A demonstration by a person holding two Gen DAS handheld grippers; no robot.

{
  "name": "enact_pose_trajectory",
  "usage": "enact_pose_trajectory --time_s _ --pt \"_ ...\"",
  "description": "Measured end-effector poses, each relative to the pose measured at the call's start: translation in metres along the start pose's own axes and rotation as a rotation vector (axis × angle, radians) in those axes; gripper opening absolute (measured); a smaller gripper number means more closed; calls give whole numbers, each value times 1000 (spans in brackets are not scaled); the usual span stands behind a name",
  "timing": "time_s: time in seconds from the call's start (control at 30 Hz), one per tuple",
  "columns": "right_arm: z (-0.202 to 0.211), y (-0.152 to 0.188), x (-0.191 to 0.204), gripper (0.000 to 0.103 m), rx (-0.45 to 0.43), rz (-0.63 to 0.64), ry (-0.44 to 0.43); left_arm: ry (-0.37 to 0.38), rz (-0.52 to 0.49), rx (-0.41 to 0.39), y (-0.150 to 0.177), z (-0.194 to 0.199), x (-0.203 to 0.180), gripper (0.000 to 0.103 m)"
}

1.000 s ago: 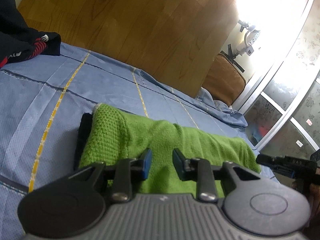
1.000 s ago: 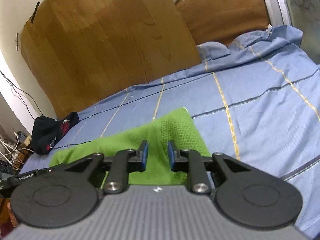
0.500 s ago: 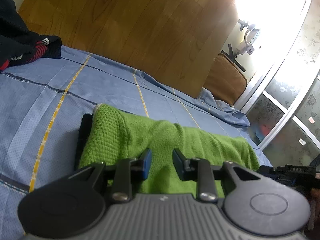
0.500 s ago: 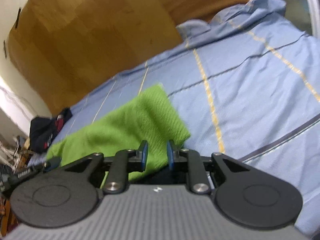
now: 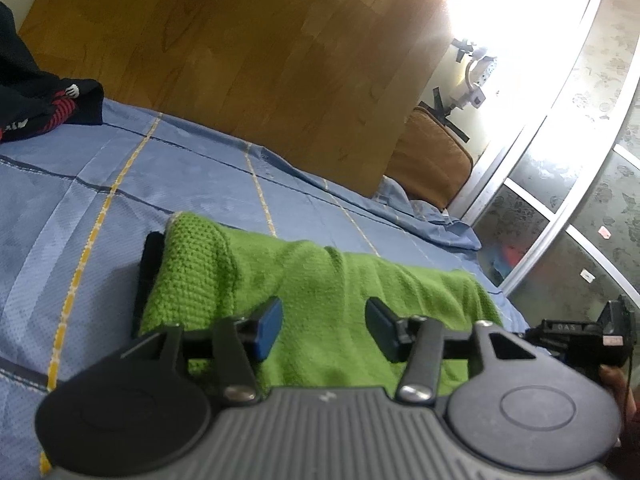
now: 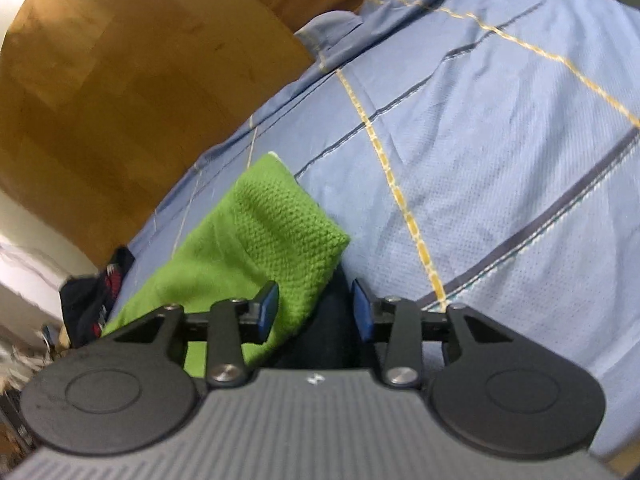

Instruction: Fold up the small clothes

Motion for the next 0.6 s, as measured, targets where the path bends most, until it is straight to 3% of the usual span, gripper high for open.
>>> enact_pose_trajectory --time_s 0.23,0.6 --pt "3 -1 -6 43 -27 -163 7 19 -19 -8 1 3 -4 58" --pt "2 5 16 48 -66 -95 123 22 -39 -4 3 4 -6 62"
Point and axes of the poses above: each gripper's, at about its wrist camera, not at the fingertips, and z roughly against the way its jaws point, x to its left, y to its underside, the point moved 2 cm from there along -z, roughly the way its jaws point, and after that the axes turned 2 degrees about -z, right-handed, at the moved point
